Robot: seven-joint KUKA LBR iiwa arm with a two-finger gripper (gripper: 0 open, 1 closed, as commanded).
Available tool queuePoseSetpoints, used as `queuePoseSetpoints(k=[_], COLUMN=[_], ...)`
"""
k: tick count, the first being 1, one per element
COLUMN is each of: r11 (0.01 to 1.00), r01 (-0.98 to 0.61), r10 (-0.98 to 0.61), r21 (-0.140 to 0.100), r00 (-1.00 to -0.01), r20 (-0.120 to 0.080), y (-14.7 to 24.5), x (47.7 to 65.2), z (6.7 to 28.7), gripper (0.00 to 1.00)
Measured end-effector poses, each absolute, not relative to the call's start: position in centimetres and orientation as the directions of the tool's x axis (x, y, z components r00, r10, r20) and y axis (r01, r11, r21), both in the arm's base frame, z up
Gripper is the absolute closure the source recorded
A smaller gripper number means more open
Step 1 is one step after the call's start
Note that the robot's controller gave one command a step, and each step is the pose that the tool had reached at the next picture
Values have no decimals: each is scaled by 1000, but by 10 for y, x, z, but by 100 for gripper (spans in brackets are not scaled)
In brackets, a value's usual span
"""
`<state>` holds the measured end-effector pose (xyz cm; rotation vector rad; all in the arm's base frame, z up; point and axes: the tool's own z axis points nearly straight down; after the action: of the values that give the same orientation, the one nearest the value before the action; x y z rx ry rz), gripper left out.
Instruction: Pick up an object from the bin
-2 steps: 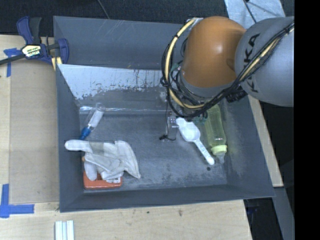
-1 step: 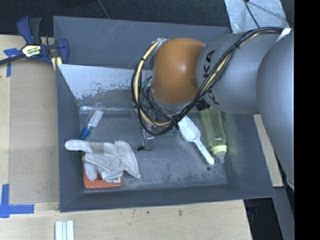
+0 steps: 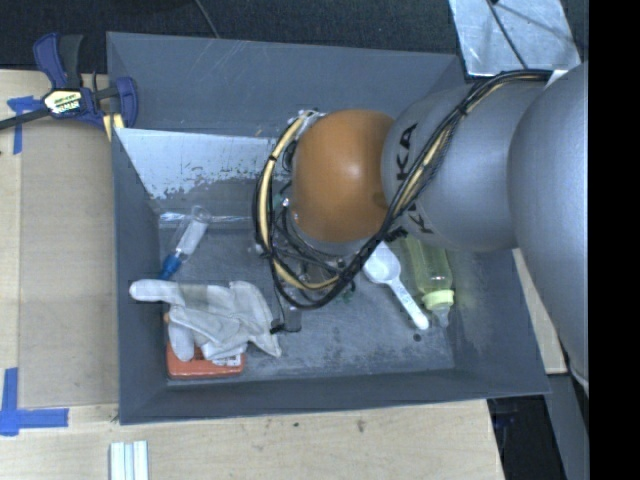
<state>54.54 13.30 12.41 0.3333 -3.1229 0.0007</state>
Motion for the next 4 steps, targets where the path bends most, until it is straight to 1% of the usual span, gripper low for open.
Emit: queuePoseSetpoints(k=[1,2,3,4], r11=[977,905,972,972], r01=[-214,-424,-237,-237], r10=[-214,-424,-237,-237], r21=[1,-1,2,2], r00=[-977,-905,-972,-972], r20=[-4,-5,-6,-6], y=[171,177,164,164], x=[557,555,547,547], z=[125,88,73,73], gripper=[0,0,100,100])
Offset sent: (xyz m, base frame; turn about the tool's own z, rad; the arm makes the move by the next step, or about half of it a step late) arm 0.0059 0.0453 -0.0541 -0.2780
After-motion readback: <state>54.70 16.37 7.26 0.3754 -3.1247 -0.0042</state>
